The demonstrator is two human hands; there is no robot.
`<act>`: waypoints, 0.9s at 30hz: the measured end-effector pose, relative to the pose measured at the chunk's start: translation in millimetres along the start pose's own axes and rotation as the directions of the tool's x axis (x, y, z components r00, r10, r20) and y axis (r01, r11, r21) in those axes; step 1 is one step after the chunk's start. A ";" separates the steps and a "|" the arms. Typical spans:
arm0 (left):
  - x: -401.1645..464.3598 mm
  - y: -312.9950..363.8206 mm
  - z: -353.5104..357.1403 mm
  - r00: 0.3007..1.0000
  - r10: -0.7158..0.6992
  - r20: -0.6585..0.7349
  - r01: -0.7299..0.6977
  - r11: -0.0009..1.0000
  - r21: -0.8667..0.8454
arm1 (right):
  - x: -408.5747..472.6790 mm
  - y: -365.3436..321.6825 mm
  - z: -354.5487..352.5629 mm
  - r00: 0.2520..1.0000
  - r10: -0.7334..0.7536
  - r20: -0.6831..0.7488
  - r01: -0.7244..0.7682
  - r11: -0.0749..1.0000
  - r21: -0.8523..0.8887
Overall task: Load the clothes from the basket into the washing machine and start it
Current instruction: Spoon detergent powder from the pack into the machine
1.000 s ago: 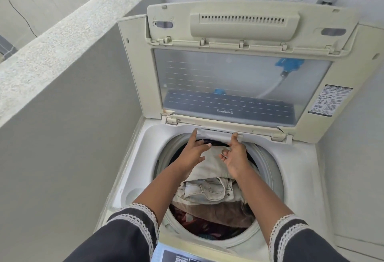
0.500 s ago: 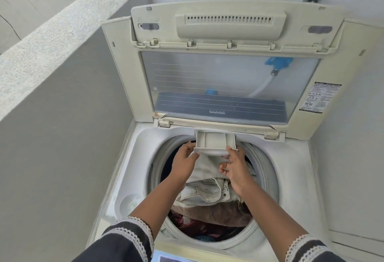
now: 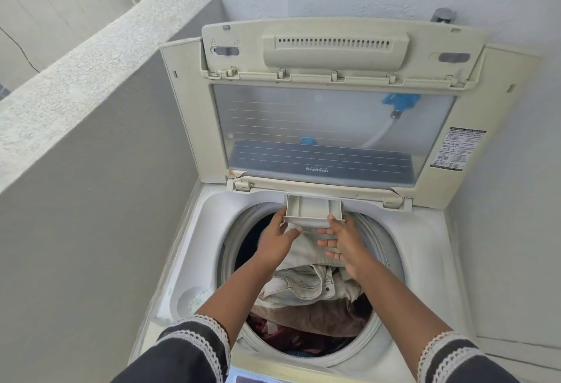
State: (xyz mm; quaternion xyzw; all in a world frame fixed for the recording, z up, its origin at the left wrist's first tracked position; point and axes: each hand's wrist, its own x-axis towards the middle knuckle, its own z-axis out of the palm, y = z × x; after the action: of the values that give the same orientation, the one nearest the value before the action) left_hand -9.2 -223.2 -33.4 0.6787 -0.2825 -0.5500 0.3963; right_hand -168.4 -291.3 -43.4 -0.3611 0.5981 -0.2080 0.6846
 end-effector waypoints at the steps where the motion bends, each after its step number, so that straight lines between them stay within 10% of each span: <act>1: -1.8 0.7 0.0 1.000 0.002 0.013 -0.002 1.000 0.002 | -2.1 -0.5 -0.5 1.000 -0.001 0.006 0.001 1.000 -0.003; 17: -41.6 3.2 -18.0 0.997 0.078 -0.023 -0.079 0.997 -0.017 | -25.3 13.1 2.2 0.994 -0.020 -0.108 0.003 0.987 -0.159; 22: -69.5 -4.4 -35.8 0.993 0.082 -0.081 -0.087 0.995 -0.057 | -60.6 11.5 21.0 0.945 -0.196 -0.260 0.131 0.960 -0.249; 27: -106.3 -4.9 -46.4 0.989 0.086 -0.122 -0.103 0.986 -0.133 | -100.9 -0.9 49.4 0.932 -0.349 -0.093 0.302 0.894 -0.332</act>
State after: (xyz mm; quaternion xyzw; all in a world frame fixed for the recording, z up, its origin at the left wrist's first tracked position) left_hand 10.6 -122.9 21.8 0.6661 -0.2521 -0.5086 0.4838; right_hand -140.4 -207.5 26.0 -0.5433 0.6042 -0.2492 0.5269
